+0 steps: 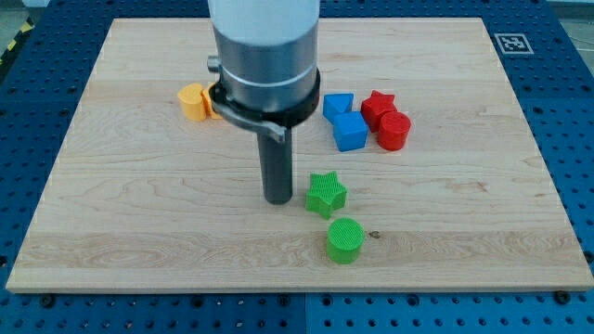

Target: Move the green star right to green circle

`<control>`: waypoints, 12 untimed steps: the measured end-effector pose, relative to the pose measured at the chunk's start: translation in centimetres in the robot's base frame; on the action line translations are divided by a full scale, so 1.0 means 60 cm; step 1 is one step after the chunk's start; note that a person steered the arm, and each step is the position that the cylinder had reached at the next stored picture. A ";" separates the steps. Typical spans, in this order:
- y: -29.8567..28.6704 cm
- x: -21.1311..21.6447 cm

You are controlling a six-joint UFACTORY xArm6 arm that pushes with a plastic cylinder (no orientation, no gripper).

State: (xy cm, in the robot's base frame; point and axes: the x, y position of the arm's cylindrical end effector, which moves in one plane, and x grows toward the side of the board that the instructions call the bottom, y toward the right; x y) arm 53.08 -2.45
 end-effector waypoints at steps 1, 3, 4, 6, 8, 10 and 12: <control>0.042 0.002; 0.073 0.001; 0.070 -0.037; 0.142 -0.033; 0.184 -0.024; 0.193 -0.015; 0.125 -0.056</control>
State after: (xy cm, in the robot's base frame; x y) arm 49.71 5.04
